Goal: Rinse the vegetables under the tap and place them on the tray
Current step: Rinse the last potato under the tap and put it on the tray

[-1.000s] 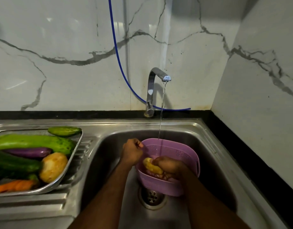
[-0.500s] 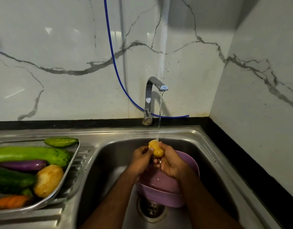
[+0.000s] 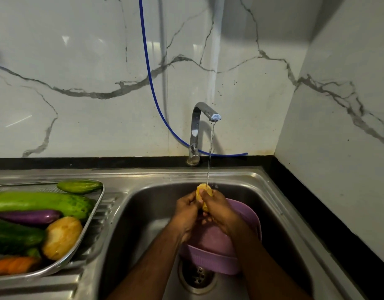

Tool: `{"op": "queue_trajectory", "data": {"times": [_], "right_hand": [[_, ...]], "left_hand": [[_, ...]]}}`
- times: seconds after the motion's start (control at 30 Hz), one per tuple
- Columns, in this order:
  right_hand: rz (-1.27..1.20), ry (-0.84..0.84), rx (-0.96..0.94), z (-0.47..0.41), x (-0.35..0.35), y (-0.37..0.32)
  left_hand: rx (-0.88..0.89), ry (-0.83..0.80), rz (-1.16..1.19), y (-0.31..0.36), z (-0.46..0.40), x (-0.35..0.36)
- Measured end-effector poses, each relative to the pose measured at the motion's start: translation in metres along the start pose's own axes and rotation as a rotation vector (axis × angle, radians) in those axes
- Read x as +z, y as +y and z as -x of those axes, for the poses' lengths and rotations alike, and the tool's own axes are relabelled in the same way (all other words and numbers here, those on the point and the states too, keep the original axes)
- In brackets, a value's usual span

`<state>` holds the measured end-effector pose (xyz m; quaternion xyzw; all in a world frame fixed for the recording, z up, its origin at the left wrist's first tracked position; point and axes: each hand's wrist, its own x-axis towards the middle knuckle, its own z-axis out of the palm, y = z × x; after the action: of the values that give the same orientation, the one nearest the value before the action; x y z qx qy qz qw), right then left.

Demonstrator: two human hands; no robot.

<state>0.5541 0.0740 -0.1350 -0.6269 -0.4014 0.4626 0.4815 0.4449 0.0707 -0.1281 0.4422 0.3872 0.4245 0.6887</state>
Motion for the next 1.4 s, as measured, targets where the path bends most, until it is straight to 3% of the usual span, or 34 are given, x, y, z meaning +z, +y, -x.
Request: {"op": "queue_trajectory", "data": {"times": [0.1, 0.23, 0.33, 0.4, 0.53, 0.6, 0.67, 0.8, 0.87, 0.93, 1.13, 1.2, 1.33, 1.4], "right_hand": [[0.151, 0.187, 0.011, -0.004, 0.001, 0.002], [-0.394, -0.125, 0.13, 0.006, -0.011, -0.01], [-0.489, -0.204, 0.124, 0.009, -0.008, -0.011], [-0.406, -0.129, 0.091, 0.006, -0.002, -0.009], [-0.058, 0.25, -0.017, 0.004, 0.005, -0.01], [0.003, 0.309, -0.045, 0.005, 0.001, -0.011], [-0.017, 0.241, -0.04, 0.007, -0.004, -0.014], [-0.284, -0.188, 0.031, 0.016, -0.013, -0.025], [-0.268, -0.261, 0.02, 0.016, -0.012, -0.022], [-0.173, -0.169, 0.009, 0.013, -0.006, -0.017], [0.105, 0.314, 0.029, -0.002, 0.001, -0.003], [0.037, 0.251, 0.061, -0.006, 0.0, -0.001], [-0.248, -0.086, 0.111, 0.002, -0.005, -0.009], [-0.313, -0.122, 0.103, 0.007, -0.002, -0.013]], "left_hand": [[0.017, -0.016, -0.038, -0.002, 0.0, 0.003], [0.059, 0.046, 0.023, 0.002, -0.003, -0.001], [0.056, 0.089, 0.023, 0.005, -0.001, -0.001], [0.024, 0.083, 0.046, 0.005, 0.003, 0.0], [-0.009, 0.011, 0.094, 0.008, 0.007, 0.004], [-0.015, -0.032, 0.145, 0.01, 0.008, 0.006], [-0.038, -0.033, 0.179, 0.008, 0.003, 0.007], [-0.076, 0.045, 0.132, 0.006, -0.004, 0.001], [-0.08, 0.072, 0.099, 0.005, -0.004, -0.001], [-0.071, 0.068, 0.107, 0.003, -0.003, 0.0], [-0.002, 0.004, 0.086, -0.001, -0.001, 0.009], [0.012, 0.023, 0.075, -0.002, -0.001, 0.01], [0.015, 0.076, 0.106, -0.003, -0.006, 0.001], [0.09, 0.076, 0.021, -0.002, -0.006, -0.002]]}}
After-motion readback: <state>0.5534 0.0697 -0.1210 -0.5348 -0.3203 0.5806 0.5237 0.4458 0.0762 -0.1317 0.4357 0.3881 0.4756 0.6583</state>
